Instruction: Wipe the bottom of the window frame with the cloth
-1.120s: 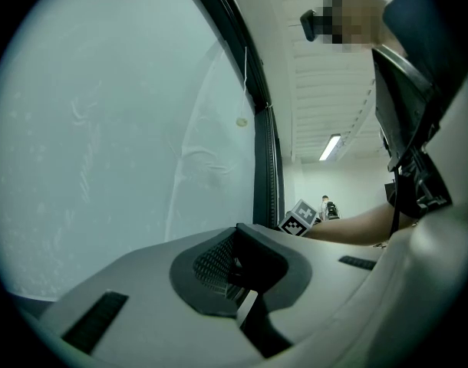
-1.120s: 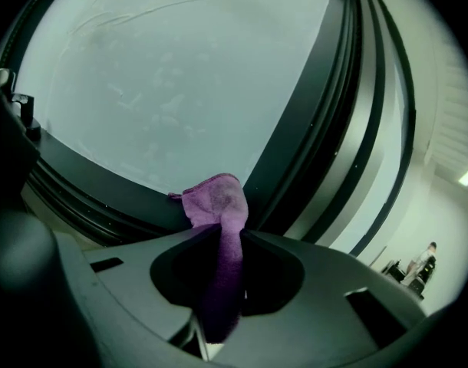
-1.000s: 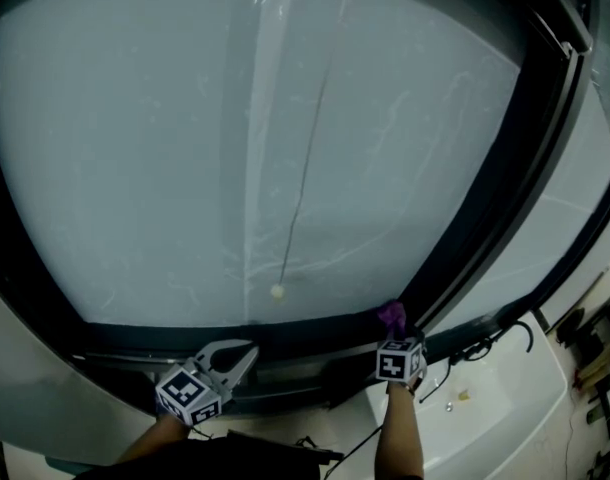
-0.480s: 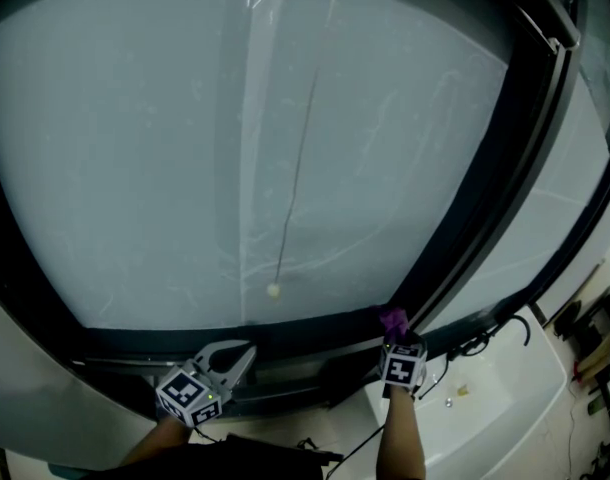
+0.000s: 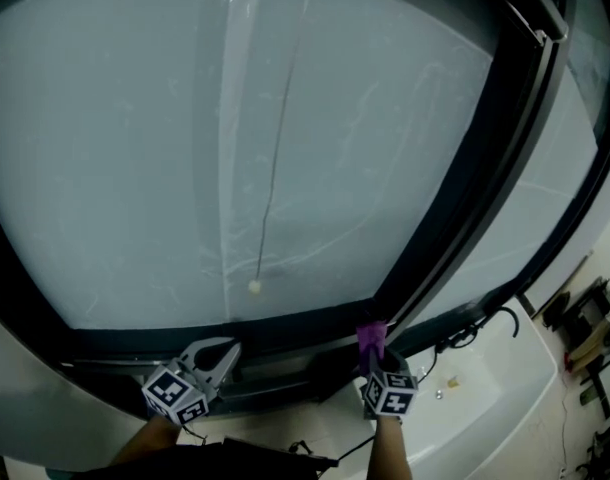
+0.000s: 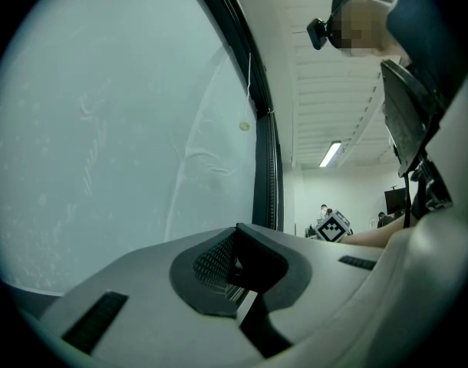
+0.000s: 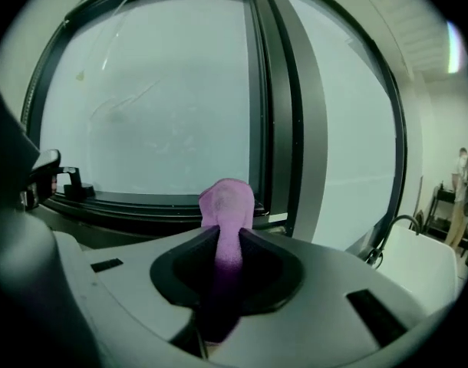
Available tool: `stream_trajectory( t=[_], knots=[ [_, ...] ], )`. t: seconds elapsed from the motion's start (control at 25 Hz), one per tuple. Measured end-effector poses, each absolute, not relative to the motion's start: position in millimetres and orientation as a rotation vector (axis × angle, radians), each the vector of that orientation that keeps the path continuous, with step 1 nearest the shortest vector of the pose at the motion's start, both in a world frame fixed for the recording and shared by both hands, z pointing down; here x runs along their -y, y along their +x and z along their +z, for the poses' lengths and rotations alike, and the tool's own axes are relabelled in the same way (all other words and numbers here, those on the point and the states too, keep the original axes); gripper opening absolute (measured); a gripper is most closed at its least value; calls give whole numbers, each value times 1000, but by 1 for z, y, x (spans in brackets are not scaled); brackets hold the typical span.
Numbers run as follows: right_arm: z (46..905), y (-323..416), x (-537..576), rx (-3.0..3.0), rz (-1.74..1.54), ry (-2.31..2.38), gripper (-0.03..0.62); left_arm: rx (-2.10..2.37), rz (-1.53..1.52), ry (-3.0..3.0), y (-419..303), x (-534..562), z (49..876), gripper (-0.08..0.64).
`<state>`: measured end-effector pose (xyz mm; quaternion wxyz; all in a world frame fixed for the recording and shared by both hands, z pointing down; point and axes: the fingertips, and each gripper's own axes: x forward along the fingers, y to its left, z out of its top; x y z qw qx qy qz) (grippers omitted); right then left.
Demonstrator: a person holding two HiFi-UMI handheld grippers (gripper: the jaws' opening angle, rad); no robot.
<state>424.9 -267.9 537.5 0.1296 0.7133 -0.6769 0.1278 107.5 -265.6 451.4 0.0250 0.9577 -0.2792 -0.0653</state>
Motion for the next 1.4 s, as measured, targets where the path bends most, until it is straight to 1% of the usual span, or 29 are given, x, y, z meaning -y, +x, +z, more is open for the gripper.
stream_trajectory(
  t=[0.24,0.56,0.92,1.4],
  knots=[
    [538,405,220,2088,256,2078,74,843,-196,2969,108,266,448,2],
    [519,408,191,2066,178,2177,71,846,-202,2961,108,266,450,2],
    [510,402,178,2062,188,2186,71,833,-242,2970,106,264,449,2],
    [503,413,163,2031,150,2214,71,832,-266,2963,106,265,451,2]
  ],
)
